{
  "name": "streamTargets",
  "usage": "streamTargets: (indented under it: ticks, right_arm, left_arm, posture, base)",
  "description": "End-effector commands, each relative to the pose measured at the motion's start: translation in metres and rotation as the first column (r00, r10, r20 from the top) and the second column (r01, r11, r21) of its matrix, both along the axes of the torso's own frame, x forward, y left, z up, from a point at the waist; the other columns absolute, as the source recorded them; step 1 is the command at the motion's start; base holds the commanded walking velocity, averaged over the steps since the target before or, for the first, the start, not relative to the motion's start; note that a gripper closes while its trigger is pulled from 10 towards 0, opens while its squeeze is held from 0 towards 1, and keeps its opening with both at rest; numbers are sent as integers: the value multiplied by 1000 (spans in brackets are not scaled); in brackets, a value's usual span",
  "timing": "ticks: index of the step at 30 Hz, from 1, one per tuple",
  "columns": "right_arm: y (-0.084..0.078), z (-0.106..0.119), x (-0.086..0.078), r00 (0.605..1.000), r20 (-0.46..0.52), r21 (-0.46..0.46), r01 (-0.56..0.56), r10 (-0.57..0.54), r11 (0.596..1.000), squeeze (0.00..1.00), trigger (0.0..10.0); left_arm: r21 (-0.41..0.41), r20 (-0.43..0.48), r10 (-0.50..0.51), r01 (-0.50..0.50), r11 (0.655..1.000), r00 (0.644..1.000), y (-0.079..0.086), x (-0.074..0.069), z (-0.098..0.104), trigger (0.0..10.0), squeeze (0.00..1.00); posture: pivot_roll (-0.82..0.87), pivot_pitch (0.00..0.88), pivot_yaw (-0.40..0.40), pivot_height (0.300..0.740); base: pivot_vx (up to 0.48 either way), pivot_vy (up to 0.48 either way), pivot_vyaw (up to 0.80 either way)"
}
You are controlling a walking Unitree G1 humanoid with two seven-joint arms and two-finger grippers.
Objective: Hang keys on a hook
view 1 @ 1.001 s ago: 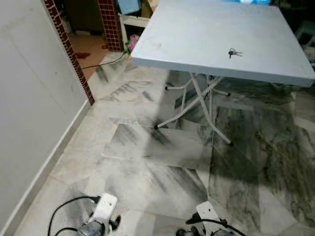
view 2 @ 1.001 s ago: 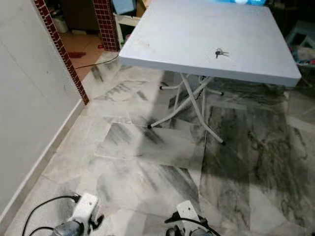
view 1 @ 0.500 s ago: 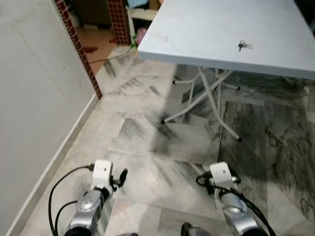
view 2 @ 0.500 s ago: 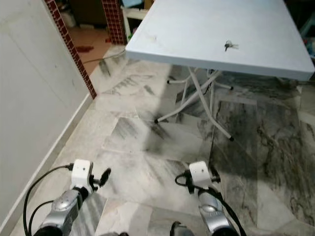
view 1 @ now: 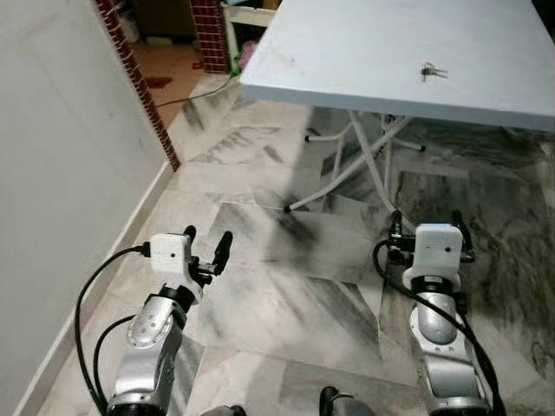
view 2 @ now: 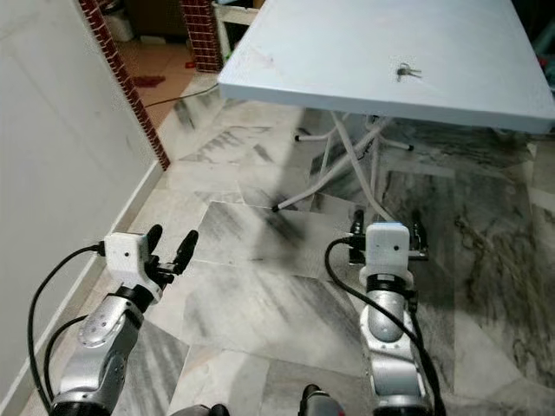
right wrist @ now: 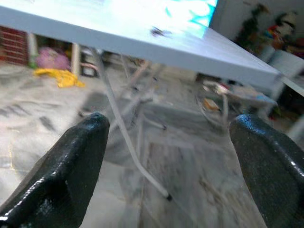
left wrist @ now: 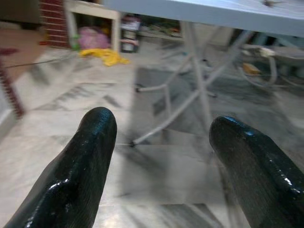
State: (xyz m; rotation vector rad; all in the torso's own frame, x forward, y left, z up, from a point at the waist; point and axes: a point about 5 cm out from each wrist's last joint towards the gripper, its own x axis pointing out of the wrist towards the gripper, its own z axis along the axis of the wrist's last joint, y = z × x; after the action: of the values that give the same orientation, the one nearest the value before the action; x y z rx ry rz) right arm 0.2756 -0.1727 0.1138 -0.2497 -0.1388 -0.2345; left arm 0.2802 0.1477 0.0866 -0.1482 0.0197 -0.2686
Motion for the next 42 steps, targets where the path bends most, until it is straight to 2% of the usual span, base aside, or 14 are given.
streamTargets:
  ticks: [1, 7, 15, 18, 20, 31, 39, 42]
  right_arm:
    - [2, 2, -2, 1000, -4, -6, -5, 5, 1000, 0, 10000]
    - [4, 11, -7, 999, -30, -14, -19, 18, 1000, 0, 10000]
    - [3, 13, -4, 998, -51, -18, -30, 29, 999, 0, 10000]
    - [8, 15, -3, 997, -44, 5, -62, 62, 998, 0, 10000]
    - [9, 16, -2, 996, -46, -28, -72, 71, 997, 0, 10000]
    - [11, 18, -3, 995, -46, -28, -93, 92, 995, 0, 10000]
    - [16, 34, 1, 992, 12, -94, -126, 128, 988, 0, 10000]
    - [15, 40, 1, 992, 36, -86, -118, 121, 989, 0, 10000]
  left_arm:
    - [-3, -26, -9, 9, 1000, 1000, -2, -2, -4, 10000, 0]
    - [-33, -53, -40, 38, 999, 998, -12, -6, 2, 10000, 0]
    - [-45, -49, -24, 21, 999, 999, -11, -4, 8, 10000, 0]
    - [-43, -56, -15, 12, 999, 998, -8, -3, 8, 10000, 0]
    - [-48, -57, -10, 8, 999, 998, -8, -3, 8, 10000, 0]
    - [-49, -50, 13, -16, 999, 999, -5, -2, 11, 10000, 0]
    - [-91, -35, 13, -16, 996, 999, -8, 0, 17, 10000, 0]
    - [-100, -15, 12, -13, 995, 1000, -10, 0, 22, 10000, 0]
  posture:
    - [-68, 181, 85, 740]
    - [-72, 181, 76, 740]
    - [-67, 182, 67, 740]
    - [-65, 180, 65, 740]
    - [-63, 179, 65, 740]
    - [-65, 182, 57, 740]
    - [-73, 182, 40, 740]
    - [-71, 181, 33, 740]
  base:
    - [0, 0, -769]
    - [0, 0, -768]
    - [0, 0, -770]
    - [0, 0, -687]
    - [0, 0, 0]
    - [0, 0, 0]
    - [263, 0, 0]
    - [345, 0, 0]
